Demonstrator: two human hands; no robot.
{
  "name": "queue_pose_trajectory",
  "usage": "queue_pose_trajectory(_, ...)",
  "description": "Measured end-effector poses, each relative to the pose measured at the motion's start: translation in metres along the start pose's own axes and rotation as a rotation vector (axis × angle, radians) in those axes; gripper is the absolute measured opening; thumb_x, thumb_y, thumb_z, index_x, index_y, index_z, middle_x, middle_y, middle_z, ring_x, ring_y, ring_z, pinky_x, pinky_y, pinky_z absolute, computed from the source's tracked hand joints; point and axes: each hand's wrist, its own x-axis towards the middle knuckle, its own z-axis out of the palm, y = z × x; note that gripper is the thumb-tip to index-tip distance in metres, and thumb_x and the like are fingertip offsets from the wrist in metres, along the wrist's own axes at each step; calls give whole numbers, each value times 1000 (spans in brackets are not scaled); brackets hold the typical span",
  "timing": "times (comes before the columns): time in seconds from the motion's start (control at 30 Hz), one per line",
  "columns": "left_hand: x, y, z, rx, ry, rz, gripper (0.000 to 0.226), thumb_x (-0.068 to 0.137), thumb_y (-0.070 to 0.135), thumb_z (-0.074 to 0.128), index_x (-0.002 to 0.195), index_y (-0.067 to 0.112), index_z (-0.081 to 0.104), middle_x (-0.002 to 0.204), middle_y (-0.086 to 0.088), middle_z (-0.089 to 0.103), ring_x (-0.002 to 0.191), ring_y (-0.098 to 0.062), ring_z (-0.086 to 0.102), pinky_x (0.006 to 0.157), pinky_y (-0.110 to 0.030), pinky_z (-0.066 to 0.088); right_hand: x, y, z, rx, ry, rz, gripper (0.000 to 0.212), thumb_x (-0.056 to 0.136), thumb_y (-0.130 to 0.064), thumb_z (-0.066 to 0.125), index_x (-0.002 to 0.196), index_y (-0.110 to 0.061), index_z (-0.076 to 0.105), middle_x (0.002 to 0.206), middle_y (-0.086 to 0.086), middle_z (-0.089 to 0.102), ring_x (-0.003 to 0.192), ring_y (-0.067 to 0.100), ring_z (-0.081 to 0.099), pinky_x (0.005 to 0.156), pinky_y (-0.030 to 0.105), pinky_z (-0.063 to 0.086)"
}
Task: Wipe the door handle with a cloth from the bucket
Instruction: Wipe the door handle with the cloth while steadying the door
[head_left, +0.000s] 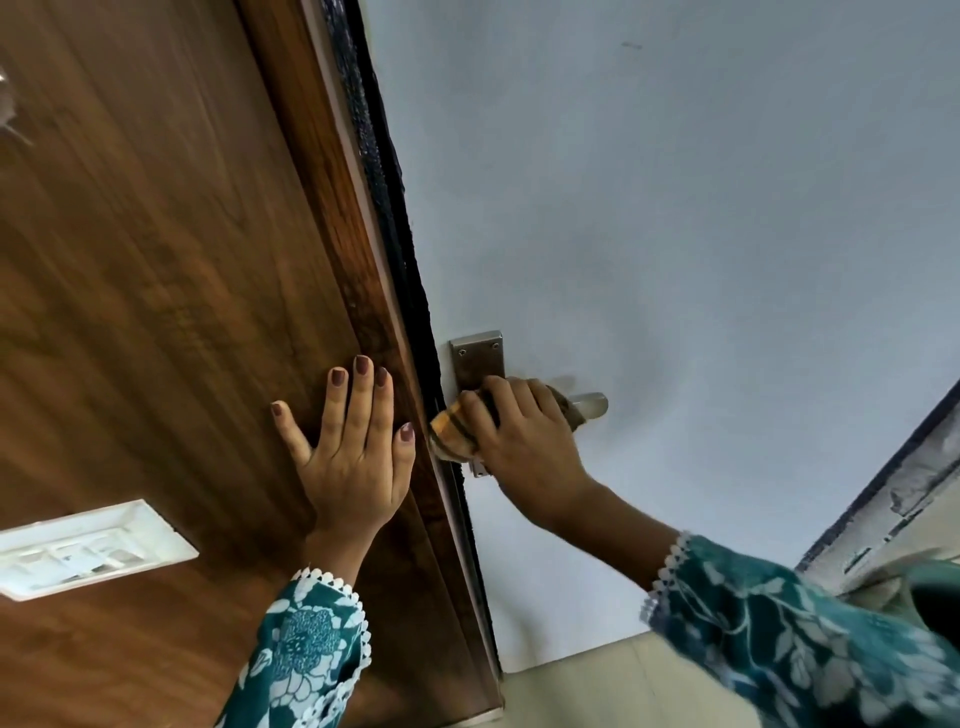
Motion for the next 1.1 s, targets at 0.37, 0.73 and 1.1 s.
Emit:
queue_pose_trajectory(0.37, -1, -1, -1, -11, -12, -6, 58, 94, 29, 36, 147, 10, 19, 160, 5, -1, 146, -15, 4, 113, -53, -7, -19, 75, 15, 49, 36, 22, 55, 57, -19, 71, 110, -6, 64, 103, 12, 68, 95, 34, 64, 84, 42, 48)
queue_pose_trajectory(0.73, 0, 0, 0, 7, -12, 2, 58, 96, 31, 33, 148, 11, 16, 160, 4, -2, 146, -17, 3, 112, -55, -7, -41, 95, 37, 1299, 123, 607, 43, 82, -9, 61, 123, -10, 51, 108, 18, 60, 88, 34, 63, 64, 39, 57)
queue_pose_trajectory(1.1, 0, 3, 1, 32, -24, -3, 56, 98, 34, 28, 146, 7, 17, 160, 1, -4, 146, -18, 0, 111, -56, -9, -19, 8, 44, 2381, 547, 879, 39, 77, -29, 42, 110, -9, 46, 96, 13, 53, 84, 26, 51, 76, 38, 41)
